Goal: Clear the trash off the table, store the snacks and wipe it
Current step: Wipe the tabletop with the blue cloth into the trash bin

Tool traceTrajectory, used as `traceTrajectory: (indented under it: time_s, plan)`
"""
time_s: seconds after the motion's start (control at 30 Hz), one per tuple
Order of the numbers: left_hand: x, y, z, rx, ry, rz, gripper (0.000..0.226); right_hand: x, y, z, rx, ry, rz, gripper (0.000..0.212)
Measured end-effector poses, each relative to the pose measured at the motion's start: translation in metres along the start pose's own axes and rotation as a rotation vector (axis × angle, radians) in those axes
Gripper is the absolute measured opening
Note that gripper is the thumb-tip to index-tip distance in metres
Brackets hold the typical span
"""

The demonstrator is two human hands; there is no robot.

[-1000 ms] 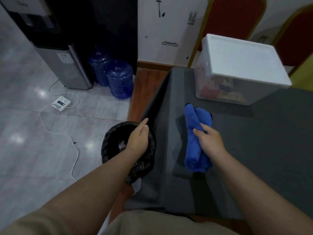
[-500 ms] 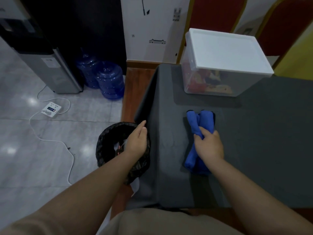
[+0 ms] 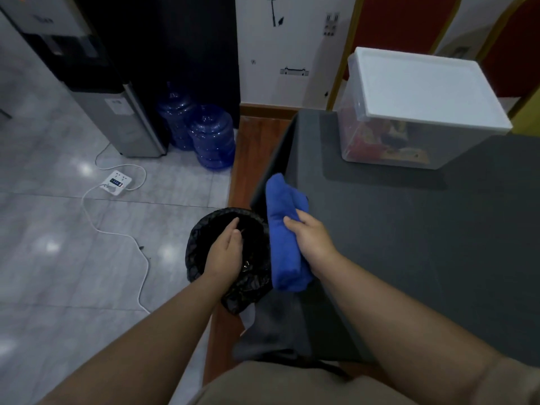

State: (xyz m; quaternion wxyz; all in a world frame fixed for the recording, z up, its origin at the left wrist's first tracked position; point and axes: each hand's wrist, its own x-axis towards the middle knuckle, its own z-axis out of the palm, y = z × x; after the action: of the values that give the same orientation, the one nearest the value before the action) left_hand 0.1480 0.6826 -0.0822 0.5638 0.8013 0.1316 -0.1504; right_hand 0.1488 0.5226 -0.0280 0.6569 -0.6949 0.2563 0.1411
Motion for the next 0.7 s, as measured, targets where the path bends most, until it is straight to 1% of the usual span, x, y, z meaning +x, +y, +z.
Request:
traceTrajectory:
  time_s: [0.07,0.2,0.27,0.3,0.37,0.4,0.43,0.5,0.53,0.6,0.67,0.7]
  plan:
    - [0.002,0.004,0.002,-0.003,-0.022,0.016,0.042,-0.003,0.002,-0.011,0.141,-0.002,0.05,0.016]
    - [0.004,0.016,0.015,0.027,-0.079,0.048,0.042,-0.012,0.002,-0.052,0.242,0.049,0.092,0.015]
    - [0.003,0.022,0.026,0.04,-0.117,0.085,0.042,-0.021,-0.002,-0.077,0.24,0.132,0.068,0.015]
    - [0.002,0.026,0.034,0.058,-0.147,0.097,0.043,-0.026,-0.002,-0.093,0.203,0.205,0.051,0.015]
    - [0.0,0.033,0.049,0.108,-0.209,0.126,0.044,-0.036,0.0,-0.125,-0.01,0.4,0.004,0.014]
    - [-0.001,0.035,0.056,0.13,-0.244,0.146,0.045,-0.04,0.005,-0.143,-0.18,0.519,-0.019,0.013]
    - [-0.002,0.038,0.064,0.162,-0.278,0.174,0.046,-0.045,0.01,-0.16,-0.389,0.635,-0.022,0.019]
    - [-0.002,0.039,0.076,0.235,-0.32,0.227,0.048,-0.056,0.02,-0.191,-0.795,0.766,0.057,0.035]
    - [-0.002,0.04,0.082,0.261,-0.329,0.239,0.05,-0.061,0.027,-0.203,-0.936,0.798,0.106,0.04]
    - [-0.003,0.039,0.091,0.291,-0.336,0.239,0.054,-0.07,0.043,-0.221,-1.13,0.806,0.166,0.045]
    - [-0.005,0.037,0.094,0.3,-0.332,0.238,0.057,-0.074,0.063,-0.229,-1.232,0.771,0.17,0.047]
    - [-0.005,0.035,0.095,0.314,-0.336,0.239,0.057,-0.074,0.072,-0.229,-1.233,0.761,0.171,0.049]
